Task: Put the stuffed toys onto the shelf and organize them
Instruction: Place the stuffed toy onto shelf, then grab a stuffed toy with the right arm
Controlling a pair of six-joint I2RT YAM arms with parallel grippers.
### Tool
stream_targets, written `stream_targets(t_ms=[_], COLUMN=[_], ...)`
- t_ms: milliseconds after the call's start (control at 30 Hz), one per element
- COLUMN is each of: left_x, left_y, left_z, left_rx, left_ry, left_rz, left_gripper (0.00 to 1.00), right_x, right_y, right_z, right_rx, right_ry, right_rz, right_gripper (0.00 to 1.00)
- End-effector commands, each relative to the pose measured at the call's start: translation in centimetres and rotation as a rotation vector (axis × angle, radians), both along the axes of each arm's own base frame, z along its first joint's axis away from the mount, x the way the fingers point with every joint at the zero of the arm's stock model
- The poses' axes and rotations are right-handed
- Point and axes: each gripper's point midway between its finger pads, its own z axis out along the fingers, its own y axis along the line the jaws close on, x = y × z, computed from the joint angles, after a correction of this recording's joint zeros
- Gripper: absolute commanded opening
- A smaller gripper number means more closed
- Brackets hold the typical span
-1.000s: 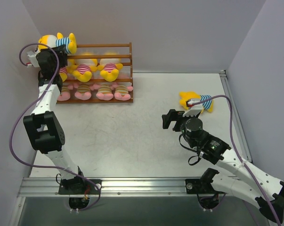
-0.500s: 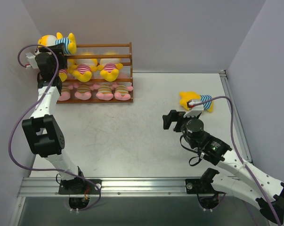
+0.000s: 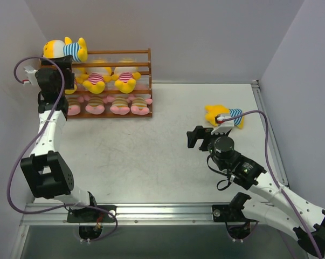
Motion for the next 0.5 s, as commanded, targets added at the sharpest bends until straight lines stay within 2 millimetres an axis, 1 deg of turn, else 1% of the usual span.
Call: stream_targets(t_ms=[0, 33, 67, 100, 133, 167, 200, 233, 267, 333, 367, 400, 433, 467], left_x=[-5.7, -6.8, -8.7, -9.7, -10.7, -12.6, -13.4, -14.2, -15.6, -16.9, -18.1, -18.6, -19.2, -20.1], left_y=[0.2, 0.4, 0.2, 0.3, 0.3, 0.1, 0.1, 0.0, -0.2, -0.4, -0.7, -1.1, -1.3, -1.7], left_z=[5.9, 6.6, 8.7, 8.1, 8.7, 10.4, 10.2, 10.6, 11.3, 11.1, 11.7, 11.0, 10.9, 11.0], left_rx=[0.221, 0.268, 0.318, 0.398, 0.442, 0.492, 0.572, 0.608, 0.642, 0.725, 0.754, 0.798, 0.823, 0.846], left_ry=[-0.063, -0.053, -0.078, -0.025, -0.020, -0.045, -0.014, -0.009, -0.017, 0.019, 0.016, 0.044, 0.051, 0.047], left_rz=[0.025, 0.037, 0.046, 0.042, 0.048, 0.061, 0.056, 0.054, 0.058, 0.046, 0.046, 0.013, 0.002, -0.006], left_gripper=[0.94, 0.96, 0.97, 0.97, 0.97, 0.95, 0.95, 0.95, 0.94, 0.94, 0.94, 0.94, 0.94, 0.94], right_x=[0.6, 0.6, 0.7, 0.8, 0.8, 0.9, 1.0, 1.2, 1.3, 1.4, 1.6, 1.5, 1.5, 1.7], right_y=[-0.8, -1.0, -1.1, -1.2, -1.6, -1.7, -1.8, -2.1, -2.1, -2.4, -2.7, -2.9, -3.3, -3.8], right_z=[2.5, 2.4, 2.4, 2.5, 2.3, 2.4, 2.2, 2.5, 2.5, 3.2, 3.6, 3.4, 3.3, 3.8], right_rx=[0.027, 0.023, 0.022, 0.023, 0.013, 0.013, 0.004, 0.007, 0.003, 0.012, 0.019, 0.003, -0.010, -0.011], right_ry=[-0.054, -0.050, -0.050, -0.047, -0.042, -0.039, -0.034, -0.034, -0.030, -0.031, -0.037, -0.023, -0.014, -0.021], right_rz=[-0.050, -0.056, -0.065, -0.075, -0.096, -0.110, -0.117, -0.138, -0.143, -0.162, -0.179, -0.189, -0.201, -0.229], right_gripper=[0.96, 0.96, 0.96, 0.96, 0.96, 0.96, 0.96, 0.96, 0.96, 0.97, 0.97, 0.98, 0.98, 0.99])
